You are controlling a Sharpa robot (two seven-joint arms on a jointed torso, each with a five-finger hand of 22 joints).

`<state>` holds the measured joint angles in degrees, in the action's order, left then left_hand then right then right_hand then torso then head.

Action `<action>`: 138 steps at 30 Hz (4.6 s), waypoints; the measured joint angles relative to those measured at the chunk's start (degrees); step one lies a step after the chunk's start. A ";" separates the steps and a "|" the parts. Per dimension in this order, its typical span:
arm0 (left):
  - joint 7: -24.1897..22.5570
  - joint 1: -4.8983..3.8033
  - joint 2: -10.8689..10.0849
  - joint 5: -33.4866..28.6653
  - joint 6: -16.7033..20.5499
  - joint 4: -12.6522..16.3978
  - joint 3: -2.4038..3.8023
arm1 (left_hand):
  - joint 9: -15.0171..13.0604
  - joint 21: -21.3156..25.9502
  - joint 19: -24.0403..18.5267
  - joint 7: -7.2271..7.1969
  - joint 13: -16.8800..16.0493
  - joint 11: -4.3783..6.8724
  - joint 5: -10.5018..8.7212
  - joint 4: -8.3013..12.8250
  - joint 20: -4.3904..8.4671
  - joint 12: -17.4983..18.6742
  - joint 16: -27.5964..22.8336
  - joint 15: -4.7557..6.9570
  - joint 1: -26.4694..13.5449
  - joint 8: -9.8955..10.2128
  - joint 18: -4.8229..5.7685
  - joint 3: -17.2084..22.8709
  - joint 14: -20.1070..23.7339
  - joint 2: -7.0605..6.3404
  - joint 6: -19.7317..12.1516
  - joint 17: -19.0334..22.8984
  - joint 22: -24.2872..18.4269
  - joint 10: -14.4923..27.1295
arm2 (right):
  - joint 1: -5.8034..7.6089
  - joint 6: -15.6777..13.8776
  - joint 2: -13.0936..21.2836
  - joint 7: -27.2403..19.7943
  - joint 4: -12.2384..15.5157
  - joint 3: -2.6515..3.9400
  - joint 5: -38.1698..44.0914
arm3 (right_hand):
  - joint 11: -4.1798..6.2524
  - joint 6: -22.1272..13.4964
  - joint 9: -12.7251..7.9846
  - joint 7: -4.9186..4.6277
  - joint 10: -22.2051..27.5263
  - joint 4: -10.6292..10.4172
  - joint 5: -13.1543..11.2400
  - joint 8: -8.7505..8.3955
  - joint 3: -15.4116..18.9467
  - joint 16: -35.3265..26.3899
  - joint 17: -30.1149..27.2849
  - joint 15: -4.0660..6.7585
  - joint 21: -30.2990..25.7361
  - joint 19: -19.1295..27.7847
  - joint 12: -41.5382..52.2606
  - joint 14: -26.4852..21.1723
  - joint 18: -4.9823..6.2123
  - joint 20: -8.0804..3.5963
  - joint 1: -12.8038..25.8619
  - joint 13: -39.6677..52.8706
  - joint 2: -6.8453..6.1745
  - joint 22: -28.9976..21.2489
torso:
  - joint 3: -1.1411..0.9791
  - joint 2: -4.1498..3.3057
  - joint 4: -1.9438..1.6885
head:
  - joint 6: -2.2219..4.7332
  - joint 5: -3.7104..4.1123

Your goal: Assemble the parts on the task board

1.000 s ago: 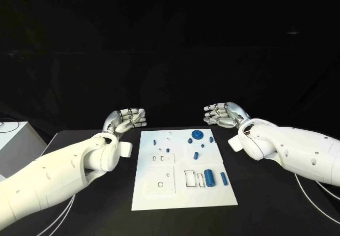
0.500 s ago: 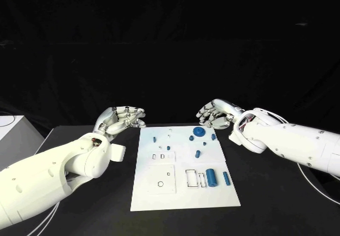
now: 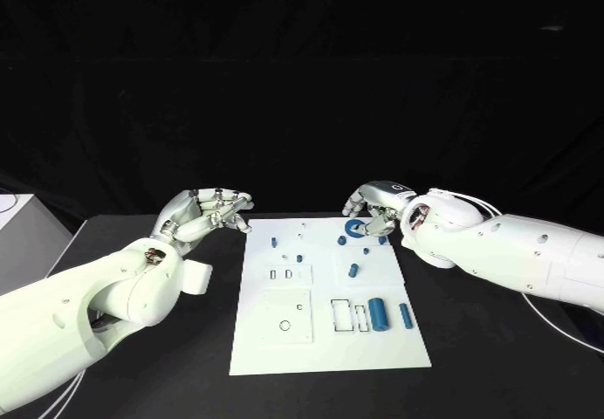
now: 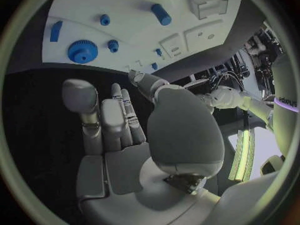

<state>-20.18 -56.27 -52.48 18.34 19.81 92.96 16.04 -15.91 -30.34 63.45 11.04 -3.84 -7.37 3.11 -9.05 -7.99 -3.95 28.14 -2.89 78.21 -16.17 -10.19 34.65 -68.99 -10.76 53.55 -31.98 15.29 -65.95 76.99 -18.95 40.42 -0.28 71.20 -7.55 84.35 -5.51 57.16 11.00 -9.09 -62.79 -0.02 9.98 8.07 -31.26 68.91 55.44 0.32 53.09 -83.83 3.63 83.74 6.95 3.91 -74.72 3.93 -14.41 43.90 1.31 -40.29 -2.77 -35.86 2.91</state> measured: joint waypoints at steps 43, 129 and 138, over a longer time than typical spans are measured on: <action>2.19 0.04 -0.95 2.88 -3.88 1.85 0.89 | -0.46 -1.11 -2.03 0.22 0.01 -0.42 -0.01 0.36 -0.20 0.19 0.73 -0.40 -0.91 0.55 0.01 0.37 2.06 0.00 -0.62 -1.34 0.73 0.85 | -1.25 4.83 -3.15 7.41 -3.39 -0.01 6.25 | 1.00 0.98 2.21 1.11 -2.01 -5.13 4.68 -0.32 4.02 10.98 12.38 0.33 6.47 -0.19 4.22 0.28 0.08 0.40 -1.97 2.88 0.75 7.59 | 0.06 -3.65 -1.60 | 1.18 1.46; 4.20 0.04 -0.61 3.44 -5.40 1.17 0.95 | -0.67 -1.57 -2.22 0.43 0.02 -0.42 -0.01 0.99 -0.41 0.18 0.73 -0.60 -0.90 0.78 0.01 0.69 2.25 0.00 -0.81 -1.63 1.09 1.25 | 0.03 -6.64 -15.88 14.70 -10.69 1.44 4.78 | 1.79 4.43 6.04 1.33 -6.50 -1.08 4.12 2.70 -4.89 11.98 13.02 0.72 8.47 -0.18 3.40 0.29 0.12 0.40 -2.25 3.91 1.64 10.02 | 0.14 -5.61 -1.99 | 1.99 0.75; 4.29 0.03 -0.63 3.46 -5.51 1.21 1.02 | -0.66 -1.56 -2.22 0.42 0.02 -0.42 -0.01 0.99 -0.41 0.18 0.73 -0.60 -0.90 0.78 0.01 0.69 2.25 0.00 -0.81 -1.63 1.08 1.25 | -0.05 -5.98 -16.28 14.72 -11.15 1.20 4.91 | 1.79 4.41 6.17 1.34 -6.50 -1.08 4.12 2.69 -4.89 11.98 13.02 0.72 8.47 -0.18 3.40 0.29 0.12 0.40 -1.64 3.95 1.66 10.01 | 0.14 -5.76 -1.87 | 1.88 0.63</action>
<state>-15.89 -56.24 -53.11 21.80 14.29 94.16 17.06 -16.57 -31.90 61.23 11.46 -3.82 -7.78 3.11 -8.06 -8.39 -3.77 28.87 -3.49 77.31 -15.39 -10.18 35.34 -66.74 -10.76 52.74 -33.60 16.38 -64.71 76.94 -24.93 24.15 14.44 60.05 -6.35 89.25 -3.72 61.57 17.16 -7.75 -69.28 -1.10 14.09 10.76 -36.14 80.89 68.46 1.04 61.55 -84.01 7.03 84.03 7.07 4.31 -76.36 7.88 -12.74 53.91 1.45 -46.05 -4.64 -33.98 3.53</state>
